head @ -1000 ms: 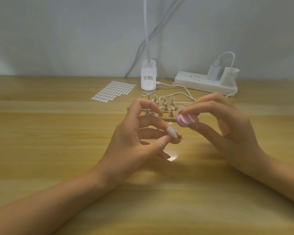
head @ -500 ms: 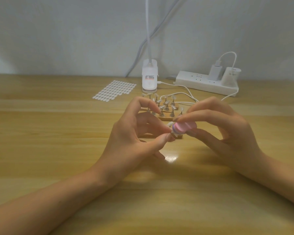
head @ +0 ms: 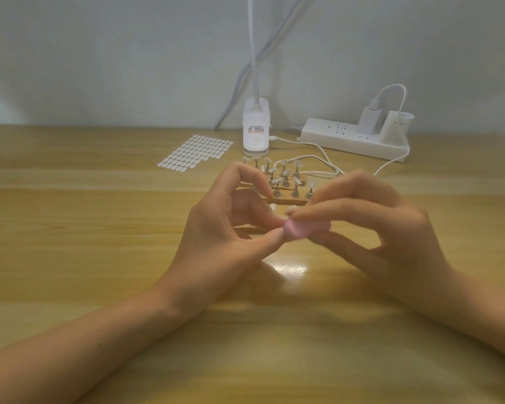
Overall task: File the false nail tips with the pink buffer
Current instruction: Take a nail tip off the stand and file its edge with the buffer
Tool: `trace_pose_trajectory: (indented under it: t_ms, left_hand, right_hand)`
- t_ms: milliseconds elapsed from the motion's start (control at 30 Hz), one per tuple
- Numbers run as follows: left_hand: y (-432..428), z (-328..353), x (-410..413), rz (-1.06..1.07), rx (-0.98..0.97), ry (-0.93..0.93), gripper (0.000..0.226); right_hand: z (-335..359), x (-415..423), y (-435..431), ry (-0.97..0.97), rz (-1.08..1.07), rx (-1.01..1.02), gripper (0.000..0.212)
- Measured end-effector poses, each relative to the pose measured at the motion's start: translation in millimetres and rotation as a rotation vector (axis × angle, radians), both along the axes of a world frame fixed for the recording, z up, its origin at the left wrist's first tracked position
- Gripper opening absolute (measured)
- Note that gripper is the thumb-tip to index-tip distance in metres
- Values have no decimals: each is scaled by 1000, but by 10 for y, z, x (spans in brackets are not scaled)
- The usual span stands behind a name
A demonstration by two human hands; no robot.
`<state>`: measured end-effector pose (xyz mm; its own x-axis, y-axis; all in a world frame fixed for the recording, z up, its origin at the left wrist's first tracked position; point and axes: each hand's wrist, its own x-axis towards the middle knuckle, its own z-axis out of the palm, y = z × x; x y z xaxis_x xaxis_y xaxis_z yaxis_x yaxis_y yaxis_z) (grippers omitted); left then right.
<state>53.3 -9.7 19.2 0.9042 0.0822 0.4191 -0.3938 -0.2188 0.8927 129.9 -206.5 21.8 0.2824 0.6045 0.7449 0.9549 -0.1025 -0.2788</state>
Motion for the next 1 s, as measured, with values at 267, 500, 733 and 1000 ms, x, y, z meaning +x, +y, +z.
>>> trace_pose_trajectory:
  t_ms: [267,500,733,1000]
  left_hand:
    - [-13,6,-24,20,2,12,42]
    - [-40,17,-42,0,-20,18,39]
    - [-36,28,-38,-23,-56,18,43]
    - [-40,26,-42,-32,-30,13,42]
  right_hand:
    - [-19,49,-9,8,-24,15,21]
    - [-20,100,-33,139,-29,84,21]
    - [-4,-7,2,127,82,9,23]
    - [13,2,-4,112,35,23,20]
